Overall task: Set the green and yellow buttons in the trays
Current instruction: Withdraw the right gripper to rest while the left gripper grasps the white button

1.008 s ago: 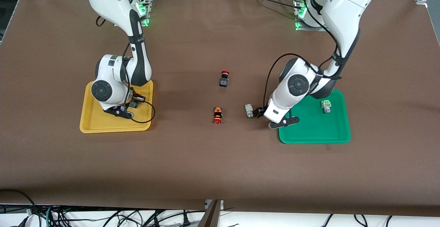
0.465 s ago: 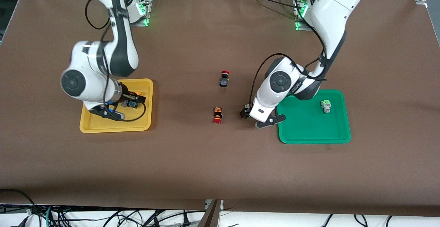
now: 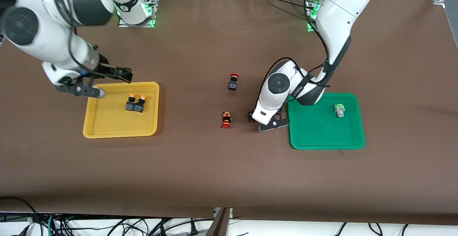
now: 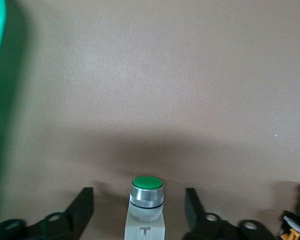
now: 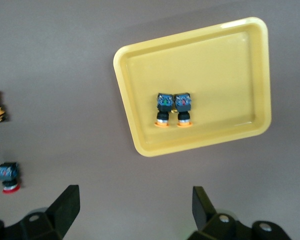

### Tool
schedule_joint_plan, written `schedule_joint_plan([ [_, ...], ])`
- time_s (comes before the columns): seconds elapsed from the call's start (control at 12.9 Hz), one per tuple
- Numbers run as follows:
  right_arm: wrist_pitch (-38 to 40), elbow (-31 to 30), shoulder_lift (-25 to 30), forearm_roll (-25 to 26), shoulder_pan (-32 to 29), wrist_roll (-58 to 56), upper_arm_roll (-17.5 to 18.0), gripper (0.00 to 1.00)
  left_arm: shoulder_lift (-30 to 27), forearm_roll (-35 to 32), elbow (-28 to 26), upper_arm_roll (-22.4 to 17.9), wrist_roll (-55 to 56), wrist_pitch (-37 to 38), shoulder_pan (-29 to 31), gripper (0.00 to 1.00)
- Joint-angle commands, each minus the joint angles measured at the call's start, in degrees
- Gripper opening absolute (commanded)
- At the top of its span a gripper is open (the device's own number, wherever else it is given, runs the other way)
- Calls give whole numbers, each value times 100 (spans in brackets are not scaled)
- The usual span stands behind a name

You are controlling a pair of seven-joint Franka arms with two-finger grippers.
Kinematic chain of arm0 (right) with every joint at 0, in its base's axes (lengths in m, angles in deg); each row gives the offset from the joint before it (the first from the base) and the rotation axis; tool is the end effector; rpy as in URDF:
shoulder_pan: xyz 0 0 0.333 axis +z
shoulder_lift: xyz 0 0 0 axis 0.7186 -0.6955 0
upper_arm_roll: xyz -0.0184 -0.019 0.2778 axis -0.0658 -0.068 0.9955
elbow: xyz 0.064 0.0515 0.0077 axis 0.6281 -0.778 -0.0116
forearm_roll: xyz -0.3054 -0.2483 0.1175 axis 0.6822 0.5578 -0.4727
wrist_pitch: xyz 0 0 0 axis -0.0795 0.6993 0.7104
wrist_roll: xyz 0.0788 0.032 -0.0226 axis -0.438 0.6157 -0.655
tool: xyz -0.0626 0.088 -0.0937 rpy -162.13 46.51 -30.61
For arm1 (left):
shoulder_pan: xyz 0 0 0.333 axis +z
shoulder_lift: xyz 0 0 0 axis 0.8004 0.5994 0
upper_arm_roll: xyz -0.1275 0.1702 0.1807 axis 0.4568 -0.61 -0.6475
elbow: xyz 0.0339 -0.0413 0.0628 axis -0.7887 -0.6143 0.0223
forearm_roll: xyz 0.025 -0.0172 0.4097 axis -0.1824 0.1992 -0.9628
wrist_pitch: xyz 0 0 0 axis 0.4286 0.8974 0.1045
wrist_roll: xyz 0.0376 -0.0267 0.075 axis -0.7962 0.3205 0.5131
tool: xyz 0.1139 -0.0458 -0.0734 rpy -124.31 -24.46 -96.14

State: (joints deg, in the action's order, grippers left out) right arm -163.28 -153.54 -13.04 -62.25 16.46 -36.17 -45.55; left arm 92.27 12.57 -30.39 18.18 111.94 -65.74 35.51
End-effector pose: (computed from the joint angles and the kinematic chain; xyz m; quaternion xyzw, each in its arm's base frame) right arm 0.5689 0.1355 0.4483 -0.9941 0.0811 0.0714 0.0109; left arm 0.5666 -0.3684 0.1129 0.9886 0.1475 0.0132 0.0259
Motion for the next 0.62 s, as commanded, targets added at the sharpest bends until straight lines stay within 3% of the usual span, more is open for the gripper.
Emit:
schedule_joint_plan([
  [0.0, 498, 369, 181, 172, -104, -116, 101, 99, 44, -177, 46, -24, 286, 137, -97, 48],
  [0.08, 752, 511, 190, 224, -549, -195, 415, 99, 26, -177, 20, -15, 304, 276, -114, 28],
  [0.16, 963, 695, 190, 233, -1154, -378, 948, 99, -26, -177, 46, -7, 296, 530, -106, 2],
  [0.39, 1124, 881, 286, 364, -2895, -556, 2635, 99, -491, -90, 90, 142, -402, 1233, 332, 0],
  [0.54, 1115, 872, 400, 602, -4308, -547, 4163, 99, -834, 85, -15, 143, -1746, 1620, 754, 0],
])
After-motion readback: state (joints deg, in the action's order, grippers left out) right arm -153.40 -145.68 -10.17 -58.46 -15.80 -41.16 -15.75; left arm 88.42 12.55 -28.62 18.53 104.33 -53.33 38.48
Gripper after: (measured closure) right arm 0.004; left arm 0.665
